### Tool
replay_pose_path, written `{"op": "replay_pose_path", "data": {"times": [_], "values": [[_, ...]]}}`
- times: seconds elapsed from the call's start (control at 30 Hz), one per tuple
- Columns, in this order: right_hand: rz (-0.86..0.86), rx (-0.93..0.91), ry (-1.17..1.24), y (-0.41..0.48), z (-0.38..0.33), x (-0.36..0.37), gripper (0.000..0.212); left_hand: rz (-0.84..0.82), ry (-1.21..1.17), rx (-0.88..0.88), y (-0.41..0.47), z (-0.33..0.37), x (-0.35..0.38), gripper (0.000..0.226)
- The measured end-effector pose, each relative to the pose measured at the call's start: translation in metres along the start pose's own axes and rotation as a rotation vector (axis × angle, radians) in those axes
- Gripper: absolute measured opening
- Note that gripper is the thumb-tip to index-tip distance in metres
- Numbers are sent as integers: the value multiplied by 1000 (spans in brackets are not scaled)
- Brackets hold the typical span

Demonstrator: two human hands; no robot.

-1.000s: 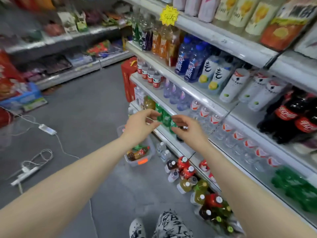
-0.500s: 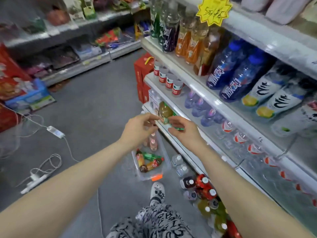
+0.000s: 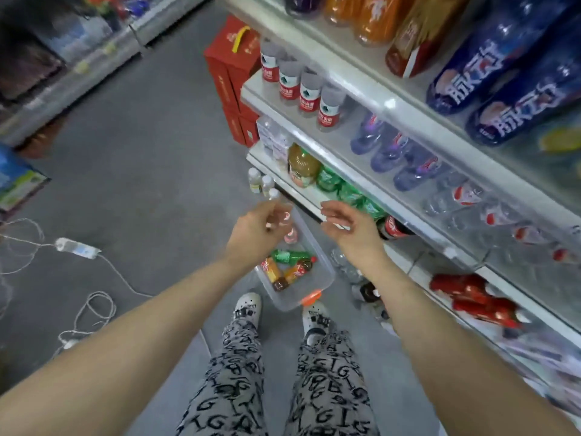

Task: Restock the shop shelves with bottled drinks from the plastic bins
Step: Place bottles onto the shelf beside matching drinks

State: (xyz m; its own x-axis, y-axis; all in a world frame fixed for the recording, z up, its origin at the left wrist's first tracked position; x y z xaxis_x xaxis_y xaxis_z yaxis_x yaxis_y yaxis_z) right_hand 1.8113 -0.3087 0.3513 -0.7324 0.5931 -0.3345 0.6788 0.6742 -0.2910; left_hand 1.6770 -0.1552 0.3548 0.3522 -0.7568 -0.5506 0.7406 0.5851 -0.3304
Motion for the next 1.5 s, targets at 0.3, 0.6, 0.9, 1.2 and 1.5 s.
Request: {"op": "replay_pose_path", "data": {"times": [0.3, 0.6, 0.9, 1.2, 1.5], "values": [[125, 300, 73, 17, 133, 76, 38, -166, -86, -149, 68, -122, 54, 34], [143, 565, 141, 46, 329, 164, 35, -306, -99, -268, 118, -282, 182, 44], [190, 760, 111, 92, 476, 225, 49, -525, 55, -224, 165, -395, 293, 50], [307, 950, 257, 133, 577, 258, 52, -614, 248, -73, 205, -457, 369, 54], [427, 845, 461, 136, 609, 274, 83, -702, 295, -91, 223, -486, 402, 40]]}}
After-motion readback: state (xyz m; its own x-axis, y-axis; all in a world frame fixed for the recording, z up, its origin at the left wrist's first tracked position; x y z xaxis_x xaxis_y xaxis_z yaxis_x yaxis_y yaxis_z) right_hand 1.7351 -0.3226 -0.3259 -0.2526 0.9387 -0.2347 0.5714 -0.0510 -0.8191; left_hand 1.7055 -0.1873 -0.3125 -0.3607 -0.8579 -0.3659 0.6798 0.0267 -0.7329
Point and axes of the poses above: each hand's wrist, its own y-axis towards the middle knuckle, its own x-axis out of the palm, z = x × y, the point moved 2 cm from there along y, towards the middle knuckle, and after that the axes turned 4 degrees about -x, right-handed, at the moved point
